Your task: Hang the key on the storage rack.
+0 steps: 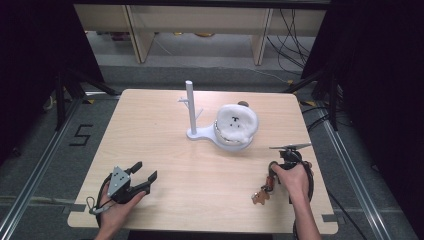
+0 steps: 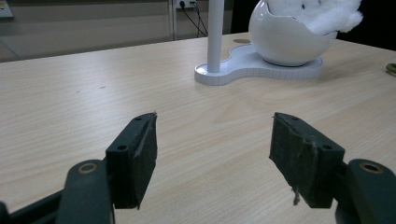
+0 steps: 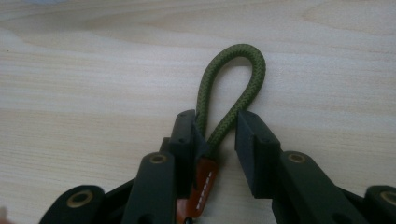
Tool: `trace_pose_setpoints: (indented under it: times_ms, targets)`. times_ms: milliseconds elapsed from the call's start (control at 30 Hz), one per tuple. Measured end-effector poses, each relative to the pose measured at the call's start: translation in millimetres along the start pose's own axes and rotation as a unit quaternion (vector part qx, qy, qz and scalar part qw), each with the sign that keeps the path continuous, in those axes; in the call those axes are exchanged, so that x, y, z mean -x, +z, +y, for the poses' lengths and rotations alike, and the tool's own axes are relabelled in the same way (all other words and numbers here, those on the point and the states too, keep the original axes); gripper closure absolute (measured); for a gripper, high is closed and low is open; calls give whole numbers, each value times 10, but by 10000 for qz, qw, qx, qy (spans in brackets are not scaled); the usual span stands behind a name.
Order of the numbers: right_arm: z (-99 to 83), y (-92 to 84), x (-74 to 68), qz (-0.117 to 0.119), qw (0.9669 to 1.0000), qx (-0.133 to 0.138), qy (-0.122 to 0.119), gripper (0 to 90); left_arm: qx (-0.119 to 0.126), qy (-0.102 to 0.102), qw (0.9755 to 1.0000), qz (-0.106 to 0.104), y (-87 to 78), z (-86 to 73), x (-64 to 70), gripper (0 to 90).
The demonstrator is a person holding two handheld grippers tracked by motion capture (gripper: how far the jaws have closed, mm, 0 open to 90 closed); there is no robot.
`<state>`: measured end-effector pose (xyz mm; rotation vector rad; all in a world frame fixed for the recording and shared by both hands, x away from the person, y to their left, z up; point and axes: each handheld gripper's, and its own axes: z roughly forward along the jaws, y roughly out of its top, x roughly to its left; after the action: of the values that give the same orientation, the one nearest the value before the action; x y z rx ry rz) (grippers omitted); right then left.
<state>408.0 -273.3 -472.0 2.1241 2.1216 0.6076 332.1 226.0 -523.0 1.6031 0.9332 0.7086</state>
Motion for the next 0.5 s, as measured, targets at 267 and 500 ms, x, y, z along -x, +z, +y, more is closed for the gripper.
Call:
trace_pose_setpoints:
  times_ms: [267, 500]
  targets:
    - [-26, -17, -47, 31, 9997, -188, 161, 685, 88, 5, 10000, -47, 10, -6, -2, 314]
    - [-17, -1, -79, 110, 9988, -364, 320, 675, 80, -11, 10000, -52, 10, -6, -4, 314]
